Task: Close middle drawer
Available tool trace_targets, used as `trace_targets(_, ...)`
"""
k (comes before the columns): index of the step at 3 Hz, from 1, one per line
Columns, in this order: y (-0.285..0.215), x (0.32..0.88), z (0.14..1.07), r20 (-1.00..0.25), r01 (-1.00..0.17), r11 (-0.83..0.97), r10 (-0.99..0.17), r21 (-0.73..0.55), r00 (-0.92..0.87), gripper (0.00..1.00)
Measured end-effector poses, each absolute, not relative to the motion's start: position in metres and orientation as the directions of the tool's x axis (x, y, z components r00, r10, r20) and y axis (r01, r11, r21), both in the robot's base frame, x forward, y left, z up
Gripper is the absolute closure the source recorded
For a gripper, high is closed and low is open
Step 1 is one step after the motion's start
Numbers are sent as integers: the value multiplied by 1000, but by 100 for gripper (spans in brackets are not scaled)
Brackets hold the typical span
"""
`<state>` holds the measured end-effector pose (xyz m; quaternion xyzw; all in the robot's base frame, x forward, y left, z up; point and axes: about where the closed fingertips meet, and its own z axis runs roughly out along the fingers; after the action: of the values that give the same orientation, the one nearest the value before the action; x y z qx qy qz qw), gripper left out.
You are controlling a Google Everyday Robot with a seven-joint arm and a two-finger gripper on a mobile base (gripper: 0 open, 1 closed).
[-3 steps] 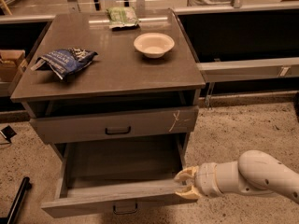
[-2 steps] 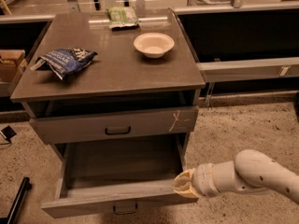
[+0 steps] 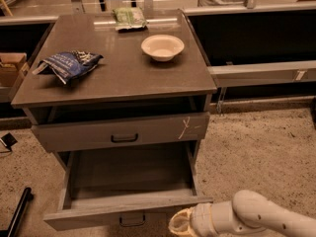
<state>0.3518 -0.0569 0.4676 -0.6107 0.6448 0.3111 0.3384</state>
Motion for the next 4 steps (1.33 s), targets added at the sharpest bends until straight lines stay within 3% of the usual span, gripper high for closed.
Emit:
trace_targets(1, -30, 334, 427, -805, -998, 58, -593, -32, -9, 98)
trace_targets(4, 17, 402, 330, -801, -963, 240, -597, -122, -47, 29)
